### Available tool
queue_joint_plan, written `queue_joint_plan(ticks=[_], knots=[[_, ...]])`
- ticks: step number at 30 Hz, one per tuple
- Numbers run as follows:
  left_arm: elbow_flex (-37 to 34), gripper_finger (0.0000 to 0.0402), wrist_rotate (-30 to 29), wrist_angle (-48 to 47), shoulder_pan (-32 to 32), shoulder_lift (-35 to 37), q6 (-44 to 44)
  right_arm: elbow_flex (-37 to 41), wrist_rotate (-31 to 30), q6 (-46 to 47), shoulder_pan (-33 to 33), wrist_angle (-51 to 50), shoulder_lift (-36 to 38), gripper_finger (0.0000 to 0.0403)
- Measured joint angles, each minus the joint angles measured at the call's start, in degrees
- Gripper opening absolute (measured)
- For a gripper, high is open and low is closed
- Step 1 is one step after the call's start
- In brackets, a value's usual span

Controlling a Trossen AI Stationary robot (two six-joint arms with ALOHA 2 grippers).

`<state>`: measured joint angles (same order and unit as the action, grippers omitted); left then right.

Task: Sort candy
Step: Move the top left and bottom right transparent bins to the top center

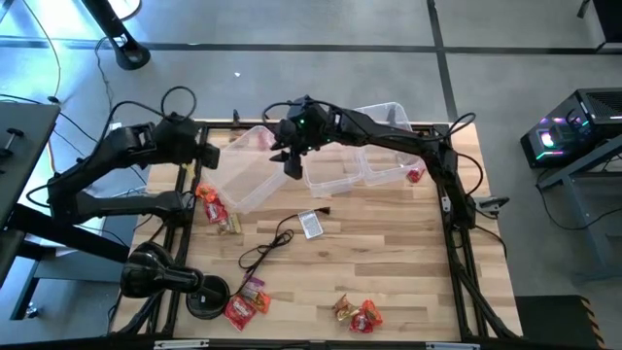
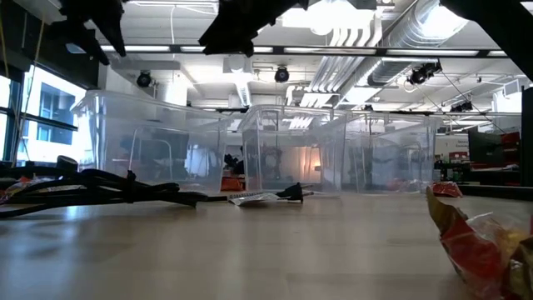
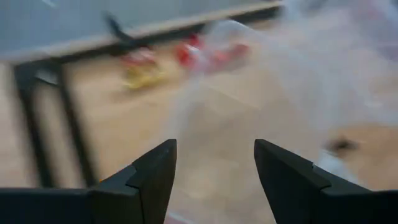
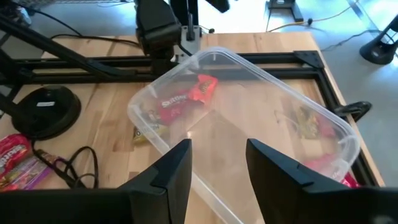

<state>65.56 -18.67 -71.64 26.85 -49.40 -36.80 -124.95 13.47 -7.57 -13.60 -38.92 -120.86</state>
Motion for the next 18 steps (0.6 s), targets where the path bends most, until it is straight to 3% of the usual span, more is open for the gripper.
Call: queue_joint_plan(ticks=[4, 10, 14, 18], knots=[[-0.23, 0.0164, -8.13, -1.85, 2.78, -8.13, 6.18, 0.02, 0.00, 0.00, -0.40, -0.51, 0.19, 0.0144], [-0.20, 0.0015, -10.27, 4.48, 7.32, -20.44, 13.98, 0.04, 1.06, 0.04, -0.40, -3.00, 1.08, 0.0117], [-0.20, 0.0005, -9.62, 4.79, 11.64, -24.42, 17.03, 0.04, 2.17, 0.04, -0.17, -7.33, 2.53, 0.0093], [-0.21, 0.0001, -4.21, 5.30, 15.69, -26.35, 20.75, 0.04, 3.21, -0.99, 0.49, -11.07, 4.59, 0.0059]])
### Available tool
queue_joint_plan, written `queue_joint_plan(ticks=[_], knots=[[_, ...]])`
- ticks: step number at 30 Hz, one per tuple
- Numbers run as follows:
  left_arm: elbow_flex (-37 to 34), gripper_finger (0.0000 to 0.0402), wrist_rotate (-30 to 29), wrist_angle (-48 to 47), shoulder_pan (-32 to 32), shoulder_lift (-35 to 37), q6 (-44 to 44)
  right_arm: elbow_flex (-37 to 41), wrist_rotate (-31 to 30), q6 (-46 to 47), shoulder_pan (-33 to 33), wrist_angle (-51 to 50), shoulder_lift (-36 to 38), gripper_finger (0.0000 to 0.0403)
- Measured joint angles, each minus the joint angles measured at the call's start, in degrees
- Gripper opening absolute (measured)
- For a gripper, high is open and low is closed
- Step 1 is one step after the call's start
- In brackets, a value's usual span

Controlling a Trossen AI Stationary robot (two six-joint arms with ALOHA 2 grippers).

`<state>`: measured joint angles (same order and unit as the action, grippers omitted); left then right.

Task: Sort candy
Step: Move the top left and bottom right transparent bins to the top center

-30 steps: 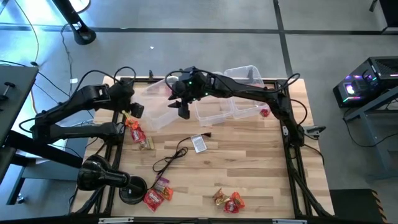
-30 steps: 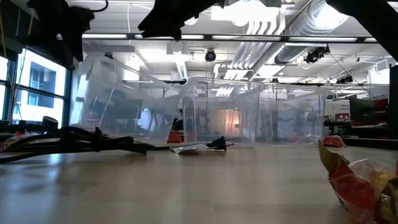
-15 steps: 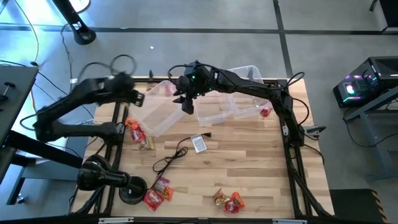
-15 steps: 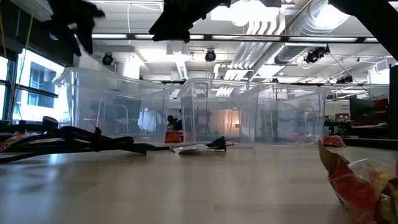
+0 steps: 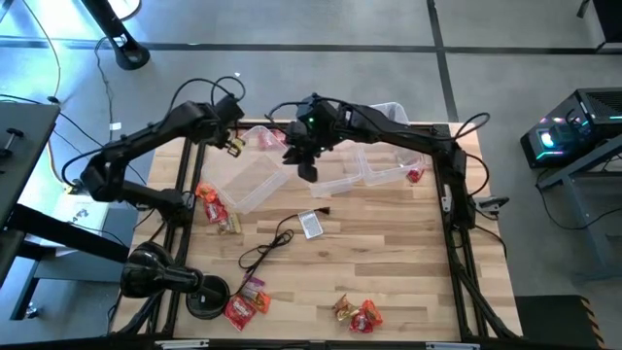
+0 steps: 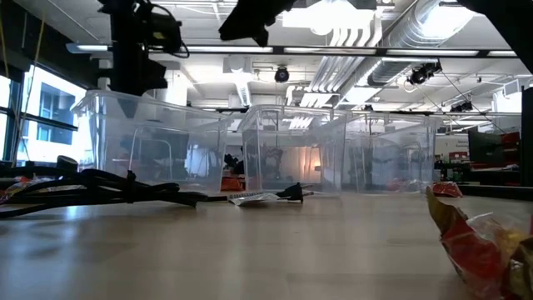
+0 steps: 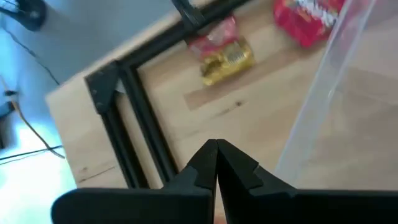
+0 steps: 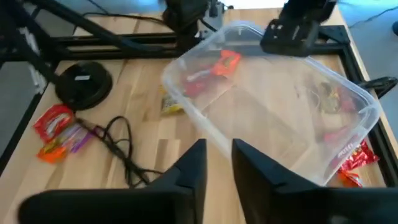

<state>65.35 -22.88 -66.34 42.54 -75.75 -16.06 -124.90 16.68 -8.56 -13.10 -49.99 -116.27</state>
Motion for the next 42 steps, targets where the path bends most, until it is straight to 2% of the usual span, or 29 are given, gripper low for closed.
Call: queue_joint_plan(ticks=[4, 8, 11, 18, 24, 30, 35, 42], knots=[[-1.88, 0.0000, 2.20, 0.01, 1.88, -1.51, 1.34, 0.00, -0.06, -1.64, 0.42, -7.17, 1.61, 0.0007], [-5.65, 0.0000, 4.39, -0.22, 1.50, 0.27, -0.27, 0.19, -0.24, -2.42, 0.84, -18.18, 3.49, 0.0002], [-8.86, 0.0000, 7.52, -0.11, 0.88, 2.73, -2.14, 0.20, -2.87, -2.97, 1.43, -20.78, 4.93, 0.0001], [-16.17, 0.0000, 13.58, 0.36, -1.85, 8.61, -9.05, 0.20, -3.23, -0.47, 1.51, -16.89, 3.90, 0.0000], [-19.97, 0.0000, 15.14, 1.74, -4.94, 12.95, -15.34, 0.22, -3.24, 0.13, 1.52, -15.00, -3.37, 0.0000], [-20.64, 0.0000, 16.36, 2.92, -7.18, 15.90, -20.80, 0.22, -6.18, 1.96, 2.03, -9.15, -8.40, 0.0000], [-20.62, 0.0000, 19.88, 6.32, -10.46, 17.61, -25.01, 0.22, -7.29, 3.81, 2.03, -10.41, -11.41, 0.0000], [-20.62, 0.0000, 19.63, 8.15, -15.69, 17.90, -29.32, 0.08, -12.48, 3.34, 1.50, -5.90, -12.59, 0.0000]])
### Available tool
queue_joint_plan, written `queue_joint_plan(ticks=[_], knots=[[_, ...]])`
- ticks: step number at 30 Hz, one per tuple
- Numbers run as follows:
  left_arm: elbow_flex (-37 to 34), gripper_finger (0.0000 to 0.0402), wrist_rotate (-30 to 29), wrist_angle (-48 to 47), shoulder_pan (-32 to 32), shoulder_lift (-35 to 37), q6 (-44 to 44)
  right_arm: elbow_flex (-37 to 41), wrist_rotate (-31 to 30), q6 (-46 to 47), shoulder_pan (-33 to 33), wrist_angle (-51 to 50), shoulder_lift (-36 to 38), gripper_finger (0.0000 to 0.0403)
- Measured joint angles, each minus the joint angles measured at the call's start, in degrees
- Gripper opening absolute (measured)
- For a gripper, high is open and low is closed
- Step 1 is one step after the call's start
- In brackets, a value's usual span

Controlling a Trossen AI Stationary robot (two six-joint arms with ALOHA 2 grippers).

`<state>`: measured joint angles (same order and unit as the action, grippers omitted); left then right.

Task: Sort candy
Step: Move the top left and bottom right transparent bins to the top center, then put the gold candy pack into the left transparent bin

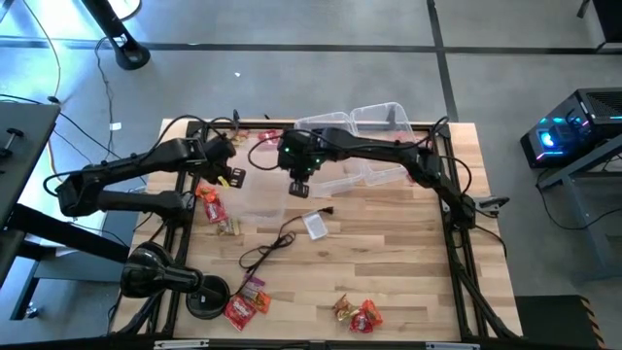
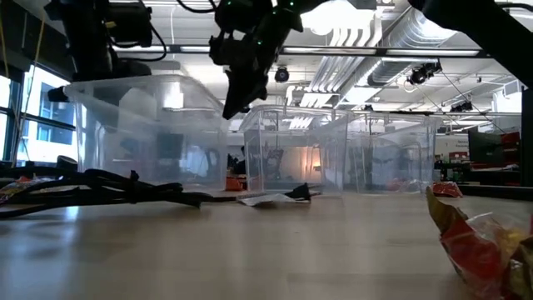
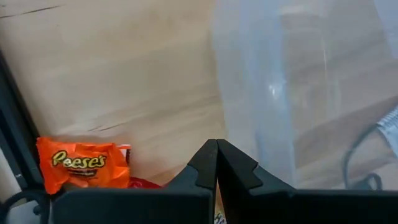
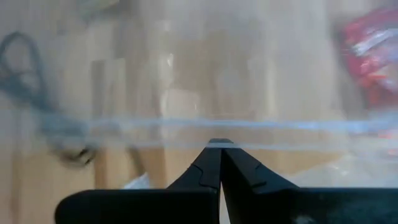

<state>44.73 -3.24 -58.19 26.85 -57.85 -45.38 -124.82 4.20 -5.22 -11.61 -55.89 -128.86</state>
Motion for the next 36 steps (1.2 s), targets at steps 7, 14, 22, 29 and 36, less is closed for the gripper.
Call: queue_joint_plan(ticks=[7, 14, 22, 29, 36], knots=[[0.60, 0.0000, -2.85, 2.91, -2.70, 0.25, 0.01, -1.09, -5.78, -0.83, -2.73, -0.97, 0.66, 0.0000], [9.88, 0.0000, -10.25, 3.50, 3.20, 1.25, 6.64, -1.24, -4.51, -1.20, -5.90, -2.15, 5.97, 0.0000], [15.20, 0.0000, -11.22, 2.57, 11.00, -4.39, 15.08, -1.22, -3.97, 0.13, -7.03, -3.74, 7.64, 0.0000], [23.79, 0.0000, -9.47, -1.08, 18.78, -16.06, 23.47, -1.13, -4.17, -1.26, -7.14, -6.64, 8.98, 0.0000], [40.81, 0.0004, -9.79, -0.94, 22.78, -26.44, 31.04, -1.13, -4.15, -1.26, -8.42, -7.74, 10.59, 0.0000]])
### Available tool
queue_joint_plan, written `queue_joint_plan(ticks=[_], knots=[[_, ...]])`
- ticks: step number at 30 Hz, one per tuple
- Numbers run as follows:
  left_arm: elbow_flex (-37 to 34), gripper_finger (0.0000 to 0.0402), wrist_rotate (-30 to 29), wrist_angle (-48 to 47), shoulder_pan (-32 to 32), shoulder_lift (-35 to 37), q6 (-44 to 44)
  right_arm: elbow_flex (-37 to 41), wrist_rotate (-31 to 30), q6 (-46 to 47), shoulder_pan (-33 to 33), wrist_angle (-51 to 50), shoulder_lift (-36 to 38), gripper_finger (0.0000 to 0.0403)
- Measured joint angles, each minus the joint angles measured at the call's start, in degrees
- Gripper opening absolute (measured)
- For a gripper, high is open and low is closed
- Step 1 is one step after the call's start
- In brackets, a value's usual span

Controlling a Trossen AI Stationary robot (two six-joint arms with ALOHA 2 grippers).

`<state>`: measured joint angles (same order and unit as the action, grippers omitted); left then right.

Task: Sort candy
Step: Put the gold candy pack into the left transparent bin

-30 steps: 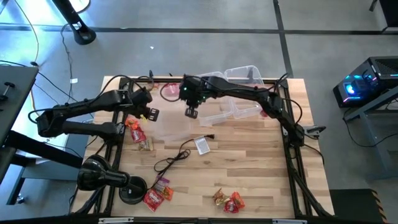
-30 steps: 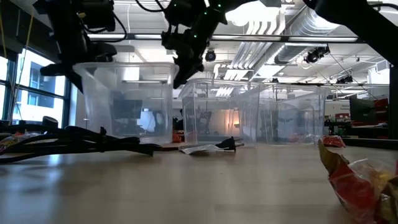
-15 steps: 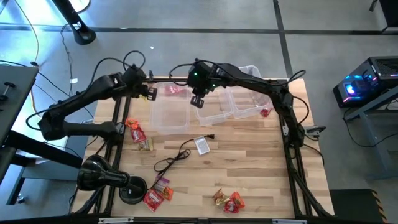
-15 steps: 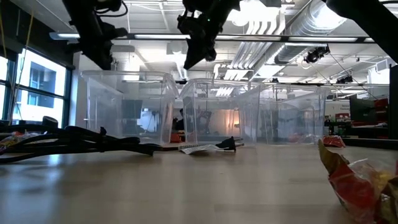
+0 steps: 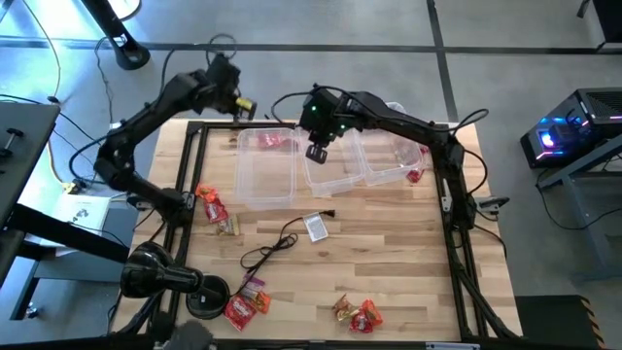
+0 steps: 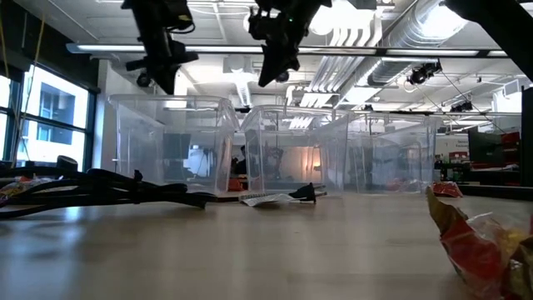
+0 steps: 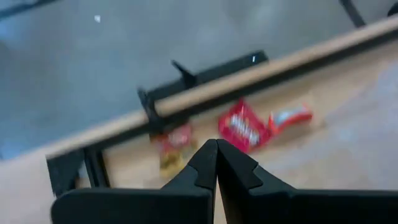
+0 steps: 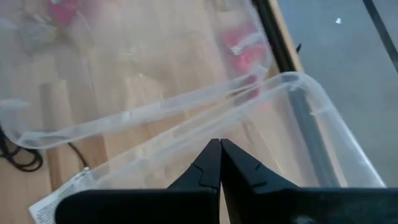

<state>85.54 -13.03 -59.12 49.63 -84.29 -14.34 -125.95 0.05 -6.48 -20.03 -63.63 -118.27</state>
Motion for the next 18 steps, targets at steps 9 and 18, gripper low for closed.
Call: queue_joint_plan(ticks=[9, 18], knots=[[8.61, 0.0056, 4.79, -4.63, 6.01, -9.74, -3.99, 0.00, 4.77, -2.41, -2.89, -2.77, 1.85, 0.0000], [8.62, 0.0133, 7.64, -3.63, 4.74, -11.58, -11.96, 0.04, 8.95, -6.57, -8.71, -9.19, 2.90, 0.0000]])
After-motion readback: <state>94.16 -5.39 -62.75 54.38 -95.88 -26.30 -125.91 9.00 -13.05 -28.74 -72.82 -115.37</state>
